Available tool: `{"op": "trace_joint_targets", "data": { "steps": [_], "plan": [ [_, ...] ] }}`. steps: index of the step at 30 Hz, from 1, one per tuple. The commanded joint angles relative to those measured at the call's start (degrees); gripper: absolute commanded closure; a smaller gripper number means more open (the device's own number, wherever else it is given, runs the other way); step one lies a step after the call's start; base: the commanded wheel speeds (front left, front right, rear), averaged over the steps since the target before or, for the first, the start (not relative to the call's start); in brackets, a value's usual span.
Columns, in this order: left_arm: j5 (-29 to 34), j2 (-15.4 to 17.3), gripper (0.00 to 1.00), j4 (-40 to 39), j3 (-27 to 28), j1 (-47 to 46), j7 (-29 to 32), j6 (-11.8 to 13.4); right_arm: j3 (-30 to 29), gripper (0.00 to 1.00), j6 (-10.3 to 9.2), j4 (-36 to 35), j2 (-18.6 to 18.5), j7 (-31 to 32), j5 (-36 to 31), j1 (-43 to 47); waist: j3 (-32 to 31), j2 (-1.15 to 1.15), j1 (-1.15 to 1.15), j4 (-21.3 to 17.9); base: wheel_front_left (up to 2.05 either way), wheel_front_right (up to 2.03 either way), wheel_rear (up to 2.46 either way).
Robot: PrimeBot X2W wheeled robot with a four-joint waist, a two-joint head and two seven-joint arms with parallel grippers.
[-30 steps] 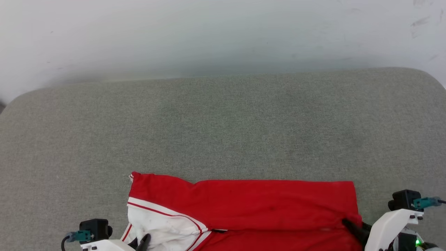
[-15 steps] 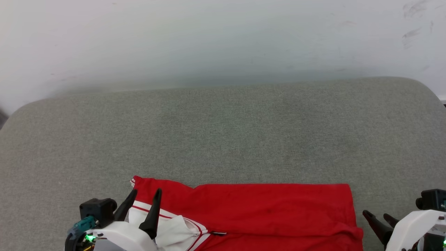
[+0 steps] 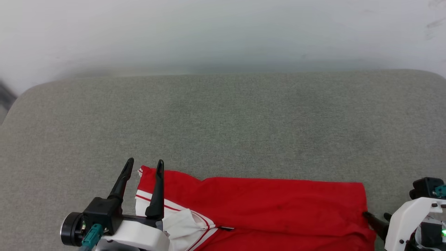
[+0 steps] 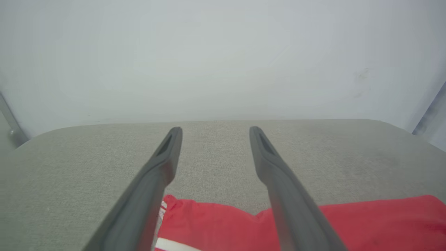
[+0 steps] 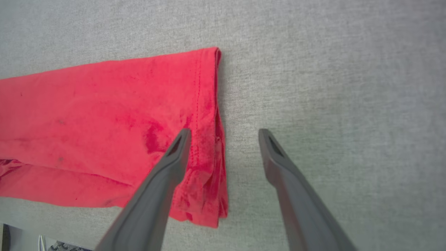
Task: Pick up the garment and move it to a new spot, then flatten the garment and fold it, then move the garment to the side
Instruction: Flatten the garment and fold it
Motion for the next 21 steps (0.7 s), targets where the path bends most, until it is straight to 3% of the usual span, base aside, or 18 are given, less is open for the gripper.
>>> {"op": "trace_joint_targets", "data": {
  "steps": [1, 13, 14, 15, 21],
  "plan": [
    [0.58, -0.09, 0.0, -0.35, -0.11, -0.73, -0.34, 0.32, 0.16, 0.0, -0.02, 0.41, 0.4, 0.3, 0.02, -0.84, 0.92, -0.01, 0.0, 0.89, 0.0, 0.0, 0.0],
    [0.49, -0.95, 0.0, -0.41, -0.37, -0.28, -0.97, 0.02, 5.16, 0.0, 0.0, 10.35, 1.76, 5.03, 2.48, -2.93, 3.24, -0.01, 0.0, 2.99, 0.0, 0.0, 0.0],
    [0.5, -1.04, 0.0, -0.37, -0.33, -0.33, -0.98, 0.09, 5.55, 0.54, 0.01, 10.88, 1.86, 5.74, 2.77, -2.92, 3.22, -0.01, 0.0, 3.06, 0.0, 0.0, 0.0],
    [0.63, -1.06, 0.0, -0.32, -0.3, -0.36, -1.05, 0.2, 5.85, 1.0, 0.02, 11.05, 1.93, 6.02, 2.98, -3.07, 3.19, -0.01, 0.0, 3.12, 0.0, 0.0, 0.0],
    [0.7, -0.48, 0.0, 0.62, 0.34, 0.91, -1.31, 0.68, 5.43, 1.0, -0.01, 8.33, -0.62, 3.93, 2.42, -5.14, 0.89, -0.01, 0.0, 3.04, 0.0, 0.0, 0.0]
  ]
}}
